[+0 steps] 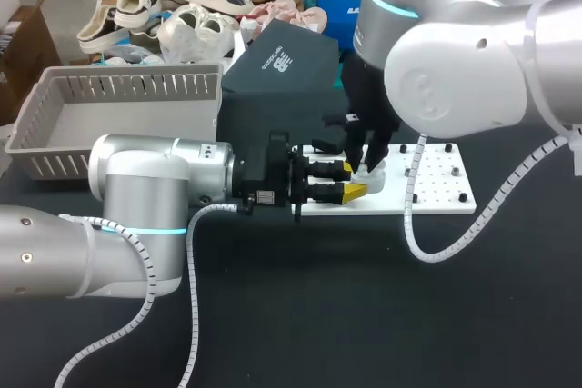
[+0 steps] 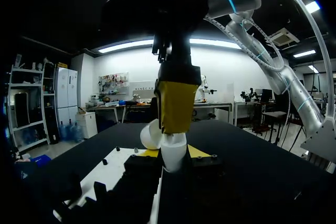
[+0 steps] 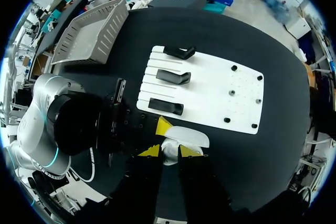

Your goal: Pick up each earbud case from the left stands, insert the matching earbuds, close the lid, and place the case in the box.

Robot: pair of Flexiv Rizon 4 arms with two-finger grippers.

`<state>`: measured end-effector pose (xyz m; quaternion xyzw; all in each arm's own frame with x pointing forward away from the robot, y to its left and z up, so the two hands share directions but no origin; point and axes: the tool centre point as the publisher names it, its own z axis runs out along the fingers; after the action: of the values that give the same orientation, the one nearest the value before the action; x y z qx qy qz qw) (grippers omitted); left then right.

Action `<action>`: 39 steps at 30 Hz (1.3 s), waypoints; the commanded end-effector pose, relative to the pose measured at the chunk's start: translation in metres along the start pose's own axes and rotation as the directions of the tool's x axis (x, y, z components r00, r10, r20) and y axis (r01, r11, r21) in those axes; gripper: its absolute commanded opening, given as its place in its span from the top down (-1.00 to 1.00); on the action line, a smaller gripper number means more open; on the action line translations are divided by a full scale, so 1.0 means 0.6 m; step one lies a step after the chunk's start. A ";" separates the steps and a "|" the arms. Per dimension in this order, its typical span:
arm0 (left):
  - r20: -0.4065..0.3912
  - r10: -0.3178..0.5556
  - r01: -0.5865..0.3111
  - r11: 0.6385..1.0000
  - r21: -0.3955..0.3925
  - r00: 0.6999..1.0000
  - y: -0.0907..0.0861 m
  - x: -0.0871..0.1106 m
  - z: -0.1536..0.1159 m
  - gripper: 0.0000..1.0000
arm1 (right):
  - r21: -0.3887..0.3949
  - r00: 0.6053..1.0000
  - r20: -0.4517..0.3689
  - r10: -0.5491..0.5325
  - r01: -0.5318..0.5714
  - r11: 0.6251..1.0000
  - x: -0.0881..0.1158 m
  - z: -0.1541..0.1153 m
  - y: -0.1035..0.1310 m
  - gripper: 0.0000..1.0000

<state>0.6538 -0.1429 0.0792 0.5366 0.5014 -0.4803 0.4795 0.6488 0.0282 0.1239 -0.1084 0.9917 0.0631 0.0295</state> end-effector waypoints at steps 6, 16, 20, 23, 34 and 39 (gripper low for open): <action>0.001 0.001 -0.001 1.000 -0.003 1.000 -0.001 0.001 -0.001 1.00 | -0.001 1.000 -0.001 -0.001 0.001 1.000 -0.001 -0.002 0.001 -0.09; 0.001 0.001 -0.001 1.000 -0.003 1.000 -0.001 0.001 -0.001 1.00 | -0.029 1.000 0.027 0.007 -0.006 1.000 0.013 -0.038 -0.004 -0.66; 0.001 0.001 -0.001 1.000 -0.003 1.000 -0.001 0.001 -0.001 1.00 | -0.013 0.995 0.027 0.095 -0.094 0.995 0.002 -0.039 -0.027 -1.00; 0.001 0.001 -0.001 1.000 -0.003 1.000 -0.001 0.001 -0.001 1.00 | -0.010 0.986 0.017 0.165 -0.165 0.986 -0.008 -0.035 -0.043 -1.00; 0.001 0.001 -0.001 1.000 -0.003 1.000 -0.001 0.001 -0.001 1.00 | -0.001 0.950 0.006 0.313 -0.313 0.950 -0.041 -0.027 -0.076 -1.00; 0.001 0.001 -0.001 1.000 -0.003 1.000 -0.001 0.001 -0.001 1.00 | 0.011 0.932 0.003 0.361 -0.361 0.932 -0.057 -0.010 -0.096 -1.00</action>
<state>0.6539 -0.1424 0.0790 0.5366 0.5015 -0.4801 0.4796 0.6849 -0.0222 0.1312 0.0746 0.9948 0.0645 0.0245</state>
